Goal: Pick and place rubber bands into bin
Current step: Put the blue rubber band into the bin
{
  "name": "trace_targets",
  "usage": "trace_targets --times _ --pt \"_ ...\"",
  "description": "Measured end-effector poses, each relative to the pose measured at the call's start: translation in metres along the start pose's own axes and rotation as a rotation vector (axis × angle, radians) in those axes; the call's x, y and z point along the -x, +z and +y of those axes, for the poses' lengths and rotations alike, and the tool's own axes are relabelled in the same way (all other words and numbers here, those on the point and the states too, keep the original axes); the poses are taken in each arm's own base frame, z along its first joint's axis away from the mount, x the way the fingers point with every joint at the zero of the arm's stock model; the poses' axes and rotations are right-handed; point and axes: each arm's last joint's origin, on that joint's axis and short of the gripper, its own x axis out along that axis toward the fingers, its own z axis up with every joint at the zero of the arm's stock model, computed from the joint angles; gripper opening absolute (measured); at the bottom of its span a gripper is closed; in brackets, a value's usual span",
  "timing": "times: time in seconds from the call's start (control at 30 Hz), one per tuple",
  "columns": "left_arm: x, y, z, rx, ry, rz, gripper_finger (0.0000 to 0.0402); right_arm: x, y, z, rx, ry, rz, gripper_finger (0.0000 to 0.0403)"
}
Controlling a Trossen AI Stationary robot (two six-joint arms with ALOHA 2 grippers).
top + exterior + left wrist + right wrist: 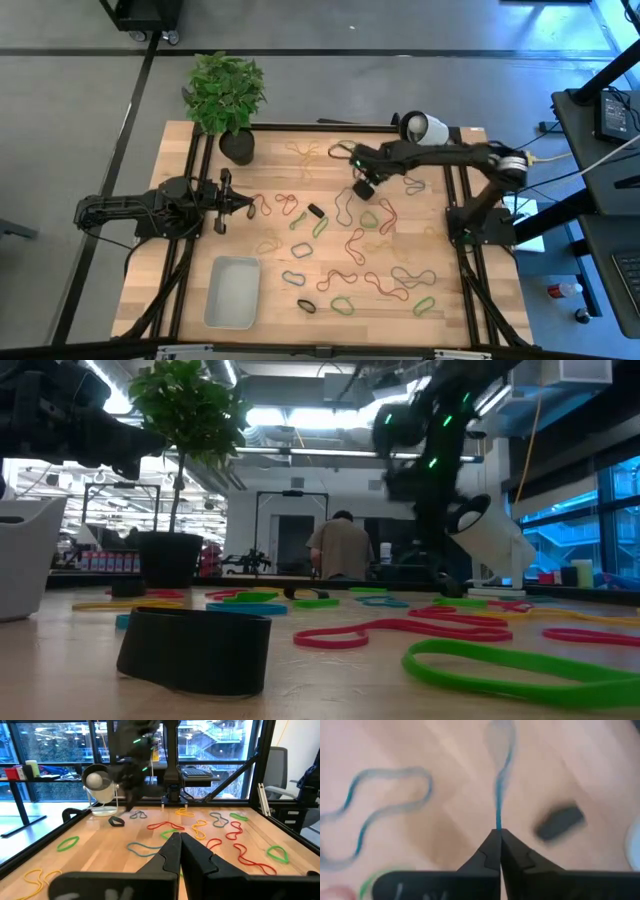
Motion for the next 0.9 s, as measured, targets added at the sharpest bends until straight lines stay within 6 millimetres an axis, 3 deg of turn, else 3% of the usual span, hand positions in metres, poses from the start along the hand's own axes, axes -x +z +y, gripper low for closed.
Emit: trace_targets --times 0.17,0.37,0.63,0.9 --pt "0.000 0.000 0.000 0.000 0.000 0.000 0.0004 0.064 -0.026 0.029 -0.099 0.088 -0.211 0.0001" --pt "0.000 0.000 0.000 0.000 0.000 0.000 0.0004 0.115 -0.056 0.085 -0.160 0.221 -0.354 0.0001" --pt "0.000 0.000 0.000 0.000 0.001 0.000 0.0004 0.155 -0.069 0.187 -0.065 0.375 -0.485 0.0000" --pt "0.000 0.000 0.000 0.000 0.002 0.000 0.0004 0.177 -0.048 0.284 0.150 0.501 -0.639 0.0000"
